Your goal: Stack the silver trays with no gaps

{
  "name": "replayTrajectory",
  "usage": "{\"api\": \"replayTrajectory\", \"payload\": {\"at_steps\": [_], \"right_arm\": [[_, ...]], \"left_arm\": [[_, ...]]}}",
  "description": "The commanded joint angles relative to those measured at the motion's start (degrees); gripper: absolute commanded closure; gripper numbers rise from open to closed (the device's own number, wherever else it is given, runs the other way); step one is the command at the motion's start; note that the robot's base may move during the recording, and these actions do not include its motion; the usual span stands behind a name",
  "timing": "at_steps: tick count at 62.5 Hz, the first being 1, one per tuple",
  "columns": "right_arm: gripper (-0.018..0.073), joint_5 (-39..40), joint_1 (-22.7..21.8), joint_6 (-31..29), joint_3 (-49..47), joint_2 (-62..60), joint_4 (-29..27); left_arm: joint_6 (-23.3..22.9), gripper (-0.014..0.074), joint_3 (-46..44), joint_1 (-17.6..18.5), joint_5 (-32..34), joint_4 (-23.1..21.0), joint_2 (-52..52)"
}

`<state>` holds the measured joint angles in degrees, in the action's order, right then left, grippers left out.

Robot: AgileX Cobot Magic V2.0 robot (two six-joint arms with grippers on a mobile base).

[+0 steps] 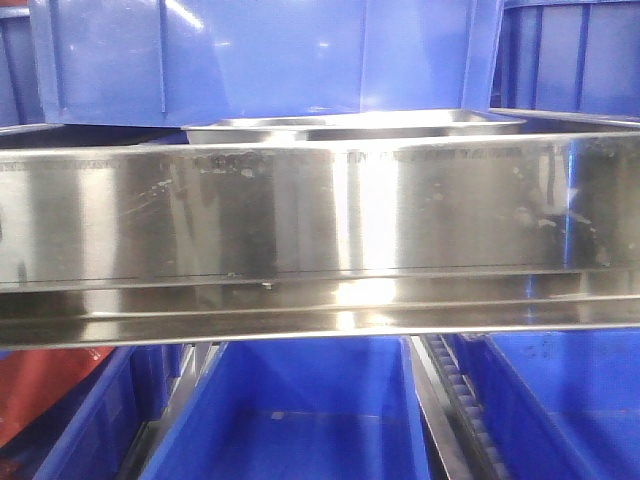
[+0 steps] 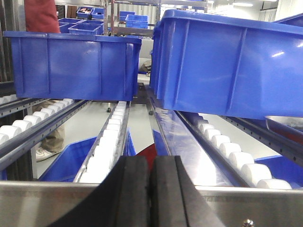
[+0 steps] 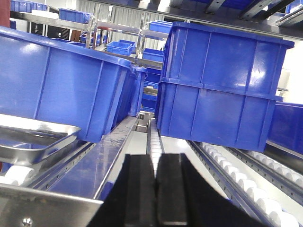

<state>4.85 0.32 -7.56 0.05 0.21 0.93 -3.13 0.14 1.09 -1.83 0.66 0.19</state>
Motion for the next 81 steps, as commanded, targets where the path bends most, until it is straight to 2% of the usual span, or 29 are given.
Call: {"api": "replayTrajectory", "payload": {"at_steps": [1, 29, 36, 68, 81], "right_arm": [[0.062, 1.2, 0.17, -0.4, -0.05, -0.21, 0.46], [0.062, 1.2, 0.17, -0.4, -0.05, -0.21, 0.46], [0.062, 1.2, 0.17, -0.4, -0.05, -0.21, 0.46], [0.062, 2.21, 0.19, -0.4, -0.05, -0.21, 0.46], [0.062, 6.92, 0.19, -0.4, -0.05, -0.21, 0.0]], "left_arm": [[0.01, 0.0613, -0.14, -0.1, 1.18, -0.01, -0.19], [0.01, 0.0613, -0.14, -0.1, 1.18, -0.01, -0.19], [0.01, 0.0613, -0.14, -0.1, 1.18, 2.22, -0.19], [0.01, 0.0613, -0.14, -0.1, 1.43, 2.17, -0.19], [0.01, 0.0613, -0.14, -0.1, 6.8, 0.94, -0.19]]}}
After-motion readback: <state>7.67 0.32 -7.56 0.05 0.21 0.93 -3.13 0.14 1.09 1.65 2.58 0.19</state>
